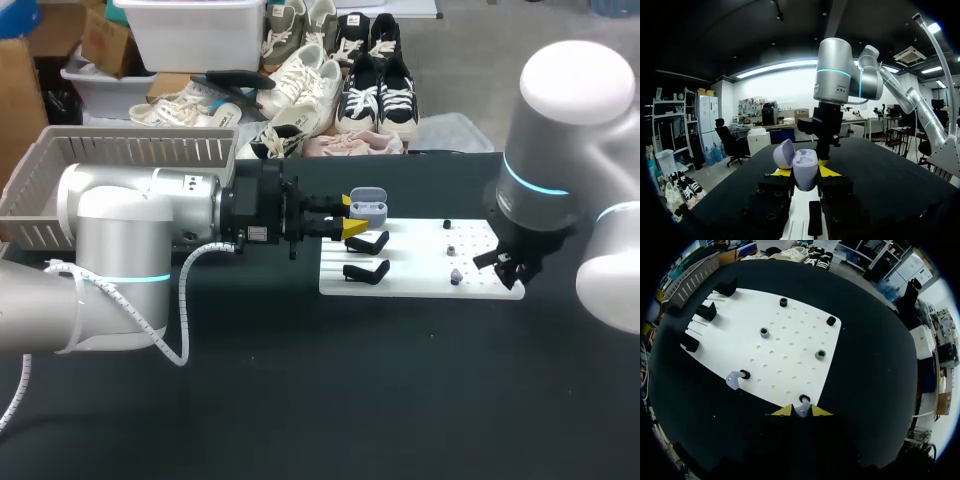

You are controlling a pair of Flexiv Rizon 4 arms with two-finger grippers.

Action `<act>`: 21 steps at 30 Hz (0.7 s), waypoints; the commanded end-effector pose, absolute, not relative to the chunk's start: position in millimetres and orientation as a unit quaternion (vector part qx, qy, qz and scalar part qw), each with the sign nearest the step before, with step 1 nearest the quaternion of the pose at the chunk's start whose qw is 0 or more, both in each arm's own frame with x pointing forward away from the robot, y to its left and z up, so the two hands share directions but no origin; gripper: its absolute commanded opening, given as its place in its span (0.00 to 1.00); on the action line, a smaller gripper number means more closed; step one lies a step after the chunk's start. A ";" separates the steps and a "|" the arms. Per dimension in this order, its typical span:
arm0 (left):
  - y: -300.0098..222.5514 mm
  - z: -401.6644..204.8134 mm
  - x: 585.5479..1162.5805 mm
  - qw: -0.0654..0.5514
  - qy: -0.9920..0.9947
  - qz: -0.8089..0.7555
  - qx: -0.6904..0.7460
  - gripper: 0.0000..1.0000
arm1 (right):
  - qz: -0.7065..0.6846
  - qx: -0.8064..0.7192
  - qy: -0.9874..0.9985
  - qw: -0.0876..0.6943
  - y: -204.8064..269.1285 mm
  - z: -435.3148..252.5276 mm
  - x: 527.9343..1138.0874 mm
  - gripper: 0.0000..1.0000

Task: Pick up each earbud case from the left stands, insert the matching earbuds, close the lid, and place the case in the box.

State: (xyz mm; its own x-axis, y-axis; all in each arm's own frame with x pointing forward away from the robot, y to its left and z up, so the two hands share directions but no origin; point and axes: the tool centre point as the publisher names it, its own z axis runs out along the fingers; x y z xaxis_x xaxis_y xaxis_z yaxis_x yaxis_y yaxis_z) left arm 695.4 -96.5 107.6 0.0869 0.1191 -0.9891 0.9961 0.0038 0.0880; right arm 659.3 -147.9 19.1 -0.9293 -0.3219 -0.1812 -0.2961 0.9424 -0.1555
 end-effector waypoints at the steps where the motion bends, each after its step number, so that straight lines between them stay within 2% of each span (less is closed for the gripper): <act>1: -96.8 107.4 694.1 0.495 0.509 -0.443 0.547 0.00 | -0.066 -0.156 0.980 0.107 -146.5 21.2 657.1 0.00; 15: -96.8 107.4 694.1 0.495 0.509 -0.443 0.547 0.00 | -0.084 -0.155 0.976 0.130 -139.4 53.9 641.6 0.00; 21: -96.8 107.4 694.1 0.495 0.509 -0.443 0.547 0.00 | -0.092 -0.152 0.977 0.115 -119.2 82.4 631.8 0.00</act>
